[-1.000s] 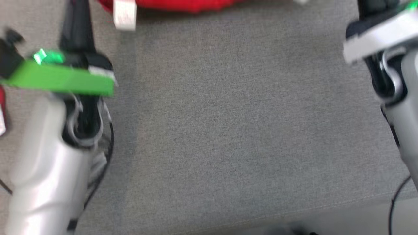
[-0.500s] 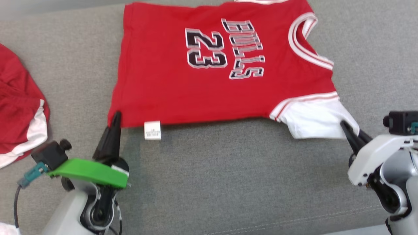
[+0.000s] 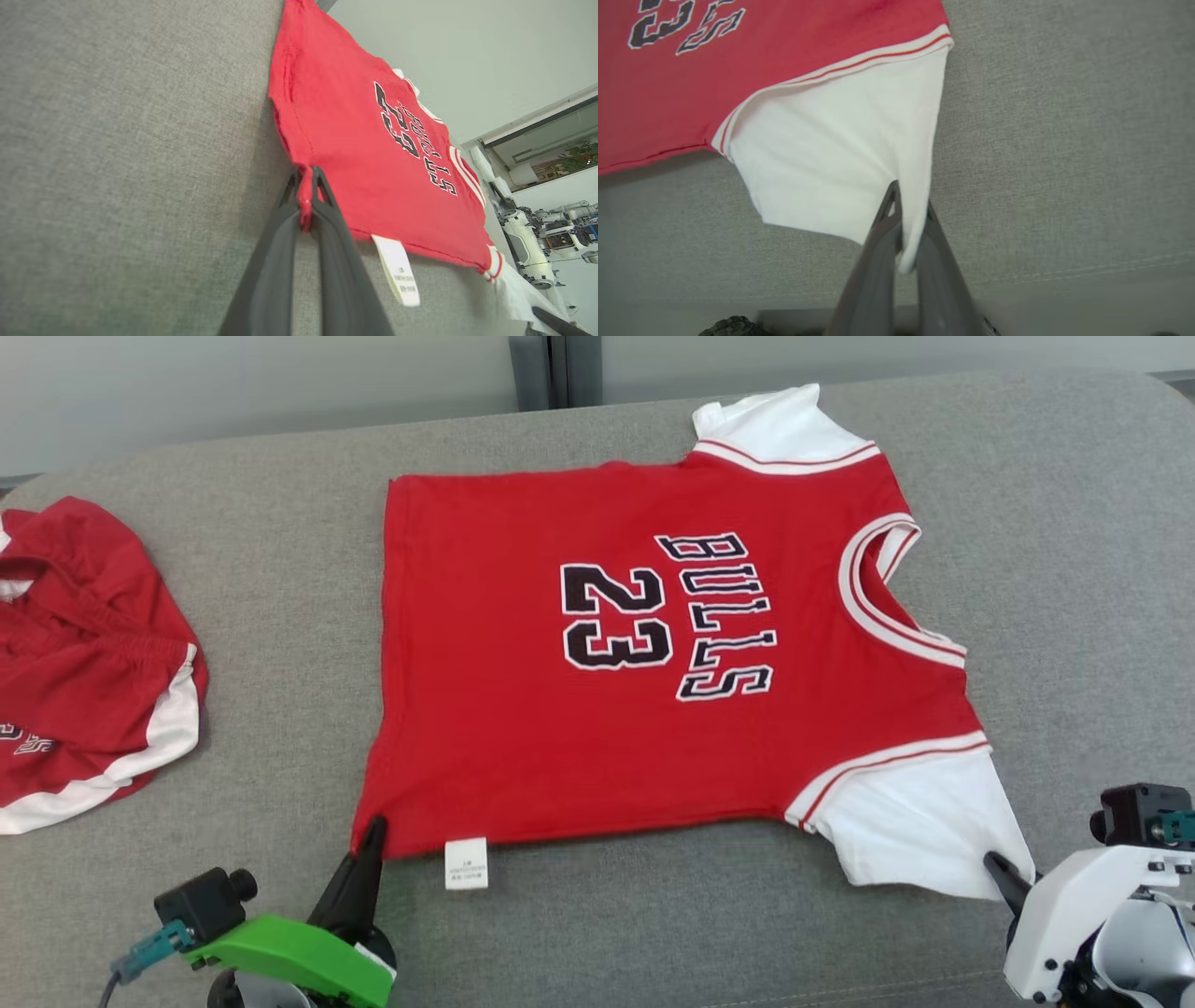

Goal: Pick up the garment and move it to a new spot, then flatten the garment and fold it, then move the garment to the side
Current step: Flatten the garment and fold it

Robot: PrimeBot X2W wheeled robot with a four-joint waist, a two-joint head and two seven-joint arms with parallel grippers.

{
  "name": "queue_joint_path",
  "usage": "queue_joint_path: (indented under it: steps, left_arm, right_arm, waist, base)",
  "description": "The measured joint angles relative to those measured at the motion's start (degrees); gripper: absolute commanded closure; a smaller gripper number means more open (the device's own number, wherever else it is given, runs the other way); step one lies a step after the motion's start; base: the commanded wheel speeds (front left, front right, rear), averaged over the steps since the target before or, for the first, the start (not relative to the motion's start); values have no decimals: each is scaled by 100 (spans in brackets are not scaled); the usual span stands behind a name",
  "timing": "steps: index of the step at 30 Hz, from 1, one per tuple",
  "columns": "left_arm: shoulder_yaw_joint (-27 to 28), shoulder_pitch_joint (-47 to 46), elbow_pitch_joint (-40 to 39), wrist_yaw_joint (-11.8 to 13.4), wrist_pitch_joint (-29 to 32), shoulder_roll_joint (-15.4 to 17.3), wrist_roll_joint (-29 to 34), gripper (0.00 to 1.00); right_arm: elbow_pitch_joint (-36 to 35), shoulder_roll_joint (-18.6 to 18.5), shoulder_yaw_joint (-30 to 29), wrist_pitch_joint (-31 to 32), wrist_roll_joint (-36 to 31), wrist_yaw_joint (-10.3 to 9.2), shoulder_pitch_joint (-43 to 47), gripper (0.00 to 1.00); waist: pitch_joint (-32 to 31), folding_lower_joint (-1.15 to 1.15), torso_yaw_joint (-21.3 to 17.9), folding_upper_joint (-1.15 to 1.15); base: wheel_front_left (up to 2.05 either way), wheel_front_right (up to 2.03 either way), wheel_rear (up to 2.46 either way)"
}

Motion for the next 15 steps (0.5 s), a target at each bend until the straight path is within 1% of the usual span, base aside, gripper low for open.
queue_joint_path:
  steps: [5, 8, 11, 15]
  left_arm:
    - [-166, 313, -183, 226, 372, 152, -73, 100]
    - [-191, 376, -319, 344, 457, 248, -45, 100]
    - [-186, 397, -491, 401, 477, 264, -45, 100]
    - [-127, 271, -679, 443, 486, 231, -70, 100]
  right_arm:
    - [-258, 103, -287, 365, -29, 0, 343, 100]
    - [-437, 133, -249, 564, 23, 0, 449, 100]
    - [-615, 151, -243, 501, 79, 0, 387, 100]
    - [-608, 162, -280, 365, 275, -3, -73, 100]
  waist:
    - [-130, 0, 72, 0]
    - [-153, 0, 117, 0]
    - [-124, 0, 119, 0]
    - [-67, 0, 124, 0]
  base:
    - [0, 0, 0]
    - [0, 0, 0]
    - [0, 0, 0]
    - [0, 0, 0]
